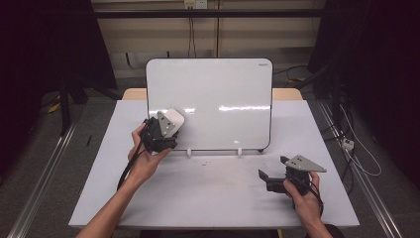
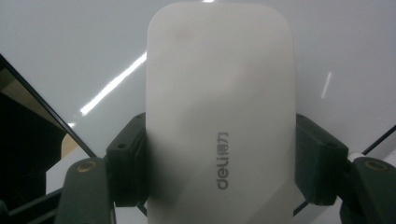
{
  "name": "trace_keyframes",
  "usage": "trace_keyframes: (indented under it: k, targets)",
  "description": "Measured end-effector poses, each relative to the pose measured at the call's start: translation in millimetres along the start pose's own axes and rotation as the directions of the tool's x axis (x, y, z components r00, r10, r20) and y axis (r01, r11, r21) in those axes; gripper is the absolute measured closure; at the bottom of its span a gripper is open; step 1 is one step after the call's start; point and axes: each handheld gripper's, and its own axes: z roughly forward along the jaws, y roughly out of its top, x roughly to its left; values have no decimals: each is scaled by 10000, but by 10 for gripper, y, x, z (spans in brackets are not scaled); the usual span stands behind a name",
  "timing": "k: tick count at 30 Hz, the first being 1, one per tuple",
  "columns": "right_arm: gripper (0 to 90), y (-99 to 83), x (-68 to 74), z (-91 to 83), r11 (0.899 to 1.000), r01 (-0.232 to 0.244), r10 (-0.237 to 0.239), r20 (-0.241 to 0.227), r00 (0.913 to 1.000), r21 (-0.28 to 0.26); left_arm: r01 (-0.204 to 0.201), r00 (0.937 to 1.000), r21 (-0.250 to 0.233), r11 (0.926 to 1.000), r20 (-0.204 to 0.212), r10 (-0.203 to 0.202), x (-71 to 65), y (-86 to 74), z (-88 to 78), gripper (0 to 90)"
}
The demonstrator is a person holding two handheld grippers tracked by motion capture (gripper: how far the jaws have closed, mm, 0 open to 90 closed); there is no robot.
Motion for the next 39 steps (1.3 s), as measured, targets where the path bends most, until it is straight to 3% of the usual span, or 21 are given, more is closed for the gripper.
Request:
trace_keyframes:
  k: [4, 13, 19, 32, 37, 39]
  targets:
    - [42, 1, 3, 4, 10000, -25, 25, 12, 10000, 9, -332, 9994, 81, 9994, -123, 333, -31, 2, 23, 312]
    - [42, 0, 4, 3, 10000, -33, 33, 9, 10000, 17, -474, 9985, 438, 9979, -261, 486, -24, -60, 143, 312]
    - [42, 0, 1, 9, 10000, -59, 59, 9, 10000, 15, -480, 9985, 398, 9981, -262, 491, -25, -60, 144, 310]
    - [42, -5, -4, 9, 10000, -70, 70, -51, 10000, 45, -403, 9987, 348, 9986, -301, 414, -30, -66, 145, 308]
    - [42, -4, -3, 10, 10000, -70, 70, -34, 10000, 52, -143, 9999, 171, 9998, -26, 144, -1, -81, 134, 298]
    - [41, -3, -2, 13, 10000, -49, 49, -36, 10000, 49, 88, 9997, 174, 9998, 229, -92, 4, -82, 133, 256]
